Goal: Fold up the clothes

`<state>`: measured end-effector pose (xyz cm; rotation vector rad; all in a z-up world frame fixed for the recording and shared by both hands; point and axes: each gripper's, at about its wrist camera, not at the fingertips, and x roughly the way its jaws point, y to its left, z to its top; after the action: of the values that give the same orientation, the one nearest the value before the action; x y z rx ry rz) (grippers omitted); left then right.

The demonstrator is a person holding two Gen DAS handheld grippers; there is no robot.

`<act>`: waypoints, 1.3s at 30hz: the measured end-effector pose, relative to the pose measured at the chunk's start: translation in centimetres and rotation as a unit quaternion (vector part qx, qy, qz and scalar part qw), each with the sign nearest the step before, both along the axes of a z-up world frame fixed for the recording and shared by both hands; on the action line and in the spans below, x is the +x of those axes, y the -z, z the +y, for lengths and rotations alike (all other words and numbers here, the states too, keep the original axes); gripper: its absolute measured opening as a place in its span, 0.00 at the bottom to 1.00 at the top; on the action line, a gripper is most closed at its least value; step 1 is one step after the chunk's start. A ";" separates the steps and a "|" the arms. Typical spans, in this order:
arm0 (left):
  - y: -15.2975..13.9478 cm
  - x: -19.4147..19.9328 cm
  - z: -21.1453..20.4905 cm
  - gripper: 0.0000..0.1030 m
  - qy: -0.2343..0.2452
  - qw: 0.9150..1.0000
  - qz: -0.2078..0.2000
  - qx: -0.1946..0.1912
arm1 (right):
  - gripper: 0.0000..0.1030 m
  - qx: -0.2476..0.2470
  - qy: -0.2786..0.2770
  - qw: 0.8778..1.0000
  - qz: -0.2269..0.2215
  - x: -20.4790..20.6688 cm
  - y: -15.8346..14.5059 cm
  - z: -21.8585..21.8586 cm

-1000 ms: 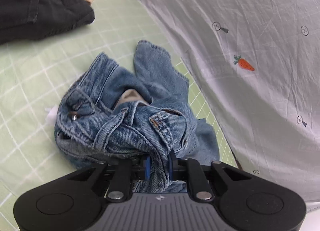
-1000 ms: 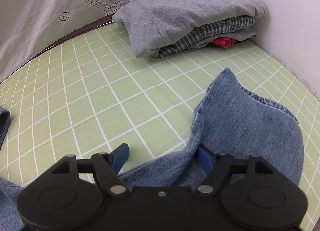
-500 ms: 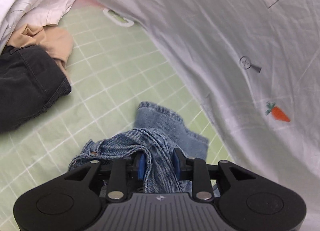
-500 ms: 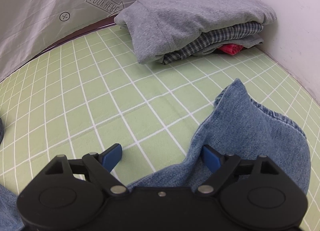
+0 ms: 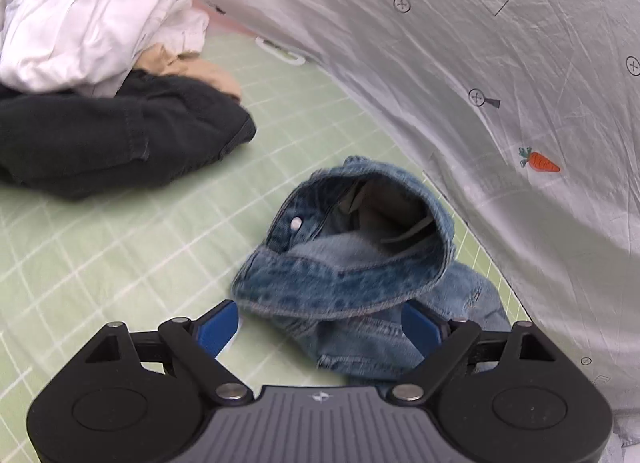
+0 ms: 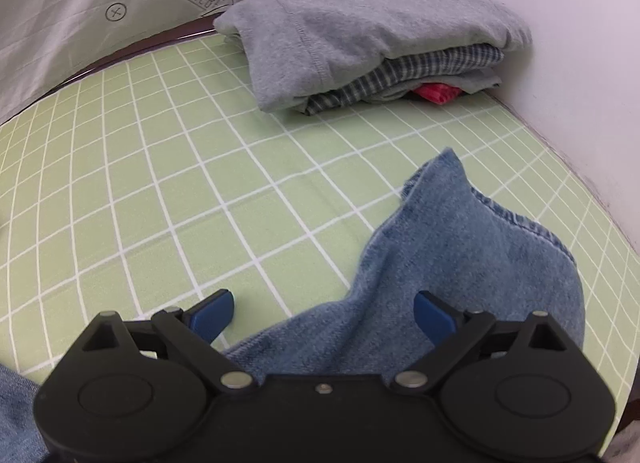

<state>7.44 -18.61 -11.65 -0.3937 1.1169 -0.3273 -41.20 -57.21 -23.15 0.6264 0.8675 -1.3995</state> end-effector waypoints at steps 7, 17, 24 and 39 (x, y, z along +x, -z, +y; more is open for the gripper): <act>1.8 -4.7 1.4 0.86 0.001 0.999 0.045 -0.010 | 0.18 -0.012 0.031 0.997 -0.070 -1.8 -0.5 -1.0; 0.4 -7.1 -1.3 0.86 0.069 0.996 0.027 0.053 | 0.05 -0.137 -0.007 0.968 -0.208 -3.7 -8.8 0.9; 0.4 -9.4 -1.5 0.86 0.102 0.992 0.026 0.073 | 0.05 -0.149 0.007 0.966 -0.212 -9.3 -10.7 5.3; 0.0 -13.6 -2.5 0.86 0.151 0.983 0.033 0.102 | 0.72 0.017 0.018 0.986 -0.165 -13.7 -3.3 6.5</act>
<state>-6.17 -21.12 -11.65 -0.0511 1.2636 -0.4637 -54.86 -50.71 -19.84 0.8752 0.6193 -1.2695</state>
